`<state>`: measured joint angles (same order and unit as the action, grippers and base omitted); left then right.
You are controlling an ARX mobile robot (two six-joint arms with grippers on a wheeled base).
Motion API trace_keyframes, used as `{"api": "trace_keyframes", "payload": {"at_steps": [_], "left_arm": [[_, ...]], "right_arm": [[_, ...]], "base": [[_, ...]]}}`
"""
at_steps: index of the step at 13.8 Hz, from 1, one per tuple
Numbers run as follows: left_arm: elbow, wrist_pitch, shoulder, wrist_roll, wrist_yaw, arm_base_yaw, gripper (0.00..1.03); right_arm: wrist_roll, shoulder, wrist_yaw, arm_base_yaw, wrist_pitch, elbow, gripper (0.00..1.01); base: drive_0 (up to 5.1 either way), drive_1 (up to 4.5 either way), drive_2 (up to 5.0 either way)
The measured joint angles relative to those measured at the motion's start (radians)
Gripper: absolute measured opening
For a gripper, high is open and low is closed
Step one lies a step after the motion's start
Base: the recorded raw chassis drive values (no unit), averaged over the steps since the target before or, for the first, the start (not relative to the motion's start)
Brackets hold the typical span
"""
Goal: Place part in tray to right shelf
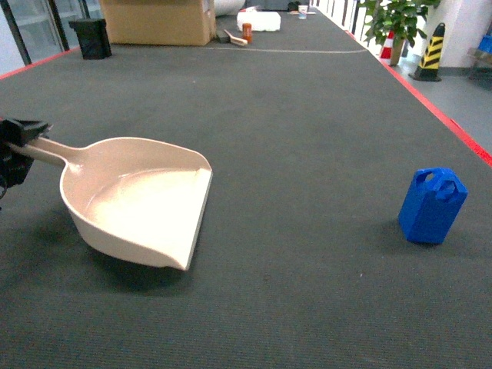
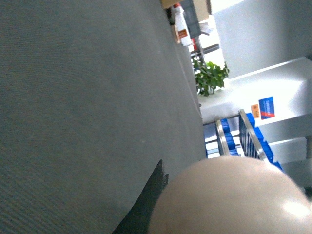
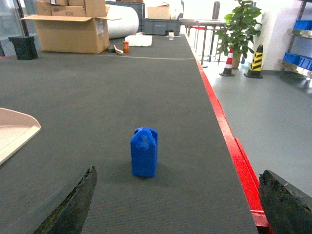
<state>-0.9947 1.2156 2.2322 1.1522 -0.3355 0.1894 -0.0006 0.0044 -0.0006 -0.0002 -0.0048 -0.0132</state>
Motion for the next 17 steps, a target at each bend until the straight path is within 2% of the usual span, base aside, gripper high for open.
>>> {"api": "trace_keyframes", "payload": {"at_steps": [2, 4, 7, 8, 13, 16, 17], "left_arm": [[0.073, 0.068, -0.105, 0.041, 0.014, -0.089, 0.13], [0.119, 0.069, -0.162, 0.069, 0.033, -0.177, 0.13], [0.161, 0.066, -0.185, 0.161, 0.116, -0.284, 0.13], [0.176, 0.064, -0.195, 0.204, 0.15, -0.319, 0.13], [0.21, 0.068, -0.28, 0.318, 0.208, -0.443, 0.13], [0.245, 0.067, -0.319, 0.333, 0.222, -0.452, 0.13], [0.245, 0.068, -0.32, 0.335, 0.224, -0.451, 0.13]], "right_arm": [[0.0, 0.0, 0.0, 0.0, 0.0, 0.0, 0.98], [0.0, 0.0, 0.0, 0.0, 0.0, 0.0, 0.98], [0.0, 0.0, 0.0, 0.0, 0.0, 0.0, 0.98], [0.0, 0.0, 0.0, 0.0, 0.0, 0.0, 0.98], [0.0, 0.0, 0.0, 0.0, 0.0, 0.0, 0.98], [0.0, 0.0, 0.0, 0.0, 0.001, 0.0, 0.98], [-0.006, 0.01, 0.021, 0.007, -0.047, -0.009, 0.98]], "base": [[0.0, 0.0, 0.0], [0.0, 0.0, 0.0], [0.0, 0.0, 0.0], [0.0, 0.0, 0.0], [0.0, 0.0, 0.0], [0.0, 0.0, 0.0], [0.0, 0.0, 0.0]]}}
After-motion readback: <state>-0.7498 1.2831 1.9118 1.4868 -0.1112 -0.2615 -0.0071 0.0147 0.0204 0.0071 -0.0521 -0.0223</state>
